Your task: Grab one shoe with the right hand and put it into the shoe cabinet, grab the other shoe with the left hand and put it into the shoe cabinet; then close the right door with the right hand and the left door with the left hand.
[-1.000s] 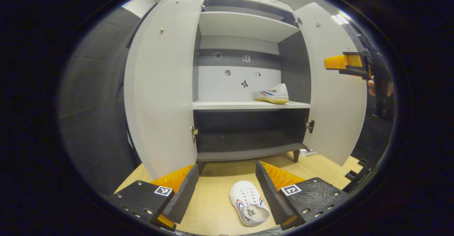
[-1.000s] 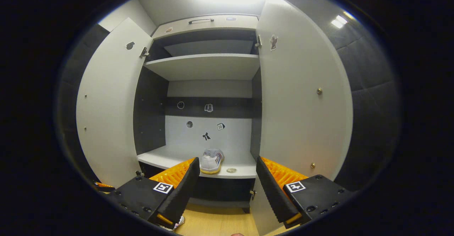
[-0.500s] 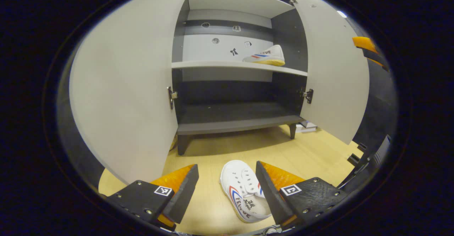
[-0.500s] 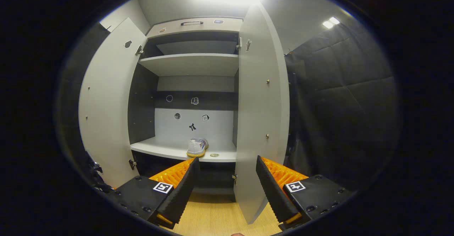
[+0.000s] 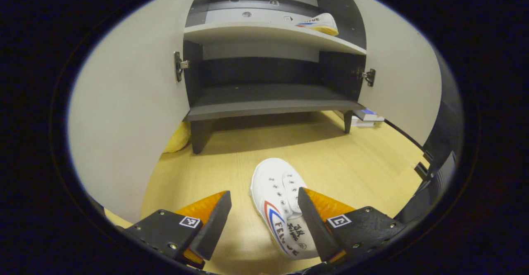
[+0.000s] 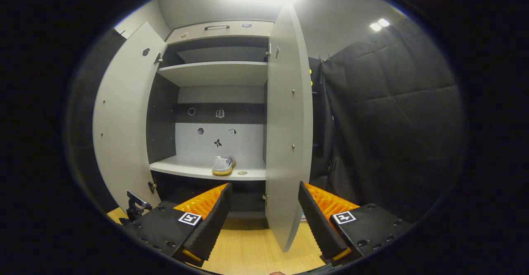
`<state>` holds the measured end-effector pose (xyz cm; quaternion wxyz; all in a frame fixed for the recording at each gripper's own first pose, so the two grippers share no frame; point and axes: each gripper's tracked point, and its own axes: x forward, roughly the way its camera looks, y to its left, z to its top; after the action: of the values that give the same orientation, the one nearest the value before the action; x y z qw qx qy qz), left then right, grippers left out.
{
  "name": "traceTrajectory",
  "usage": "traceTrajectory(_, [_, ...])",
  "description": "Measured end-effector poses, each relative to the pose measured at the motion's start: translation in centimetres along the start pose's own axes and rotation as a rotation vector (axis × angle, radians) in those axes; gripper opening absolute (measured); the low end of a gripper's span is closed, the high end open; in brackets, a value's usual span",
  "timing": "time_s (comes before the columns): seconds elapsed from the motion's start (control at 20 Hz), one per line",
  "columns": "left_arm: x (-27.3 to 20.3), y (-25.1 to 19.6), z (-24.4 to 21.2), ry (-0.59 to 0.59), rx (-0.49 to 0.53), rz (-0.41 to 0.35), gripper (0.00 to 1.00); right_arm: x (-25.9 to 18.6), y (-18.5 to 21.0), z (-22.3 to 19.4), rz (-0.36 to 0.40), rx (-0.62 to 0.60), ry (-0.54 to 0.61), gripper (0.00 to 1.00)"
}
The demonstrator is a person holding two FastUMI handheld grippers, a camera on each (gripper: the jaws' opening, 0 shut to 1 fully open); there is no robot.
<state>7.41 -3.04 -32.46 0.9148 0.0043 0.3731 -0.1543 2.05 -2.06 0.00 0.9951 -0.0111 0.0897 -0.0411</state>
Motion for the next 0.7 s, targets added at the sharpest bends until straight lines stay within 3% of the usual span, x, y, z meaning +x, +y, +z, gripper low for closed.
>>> traceTrajectory(0.2, [0.8, 0.2, -1.6, 0.047, 0.004, 0.005, 0.95, 0.0, 0.0, -0.5, -0.004, -0.016, 0.02, 0.94])
traceTrajectory(0.65, [2.1, 0.7, -4.3, 0.118, -0.046, 0.014, 0.96, 0.2, -0.6, -1.3, -0.023, -0.001, 0.047, 0.99])
traceTrajectory(0.7, [2.2, 0.7, -4.4, 0.115, -0.054, 0.011, 0.97, 0.1, -0.6, -1.5, -0.024, 0.0, 0.05, 0.95])
